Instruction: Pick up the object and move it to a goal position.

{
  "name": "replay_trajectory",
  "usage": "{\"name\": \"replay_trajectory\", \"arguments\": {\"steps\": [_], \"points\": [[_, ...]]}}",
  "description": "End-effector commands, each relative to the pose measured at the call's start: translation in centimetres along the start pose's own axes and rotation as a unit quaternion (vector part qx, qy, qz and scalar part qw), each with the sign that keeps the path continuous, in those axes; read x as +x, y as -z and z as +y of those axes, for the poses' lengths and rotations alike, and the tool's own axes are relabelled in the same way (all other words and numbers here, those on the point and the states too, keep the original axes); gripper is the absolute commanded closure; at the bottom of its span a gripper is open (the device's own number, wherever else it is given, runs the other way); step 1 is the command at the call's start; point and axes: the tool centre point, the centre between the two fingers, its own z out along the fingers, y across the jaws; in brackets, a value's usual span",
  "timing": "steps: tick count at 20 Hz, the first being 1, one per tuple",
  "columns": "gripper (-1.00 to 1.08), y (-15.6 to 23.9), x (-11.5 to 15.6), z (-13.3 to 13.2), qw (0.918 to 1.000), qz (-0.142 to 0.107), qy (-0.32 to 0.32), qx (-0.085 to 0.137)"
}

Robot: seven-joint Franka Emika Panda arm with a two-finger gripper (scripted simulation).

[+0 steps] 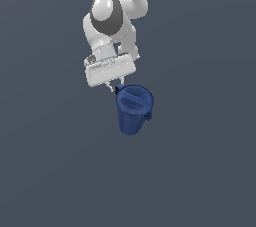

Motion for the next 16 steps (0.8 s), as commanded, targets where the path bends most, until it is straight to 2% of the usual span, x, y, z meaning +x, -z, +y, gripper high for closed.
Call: {"name": "replay_trajectory", "arguments": {"steps": [1,9,16], "points": [[1.08,0.6,1.3,1.3,1.0000,0.001,0.000,0.000],[1.08,2.2,5.1,5.6,1.0000,0.002,0.001,0.000],[1.08,3.0,7.0,7.9,1.0000,0.002,0.000,0.000]]}}
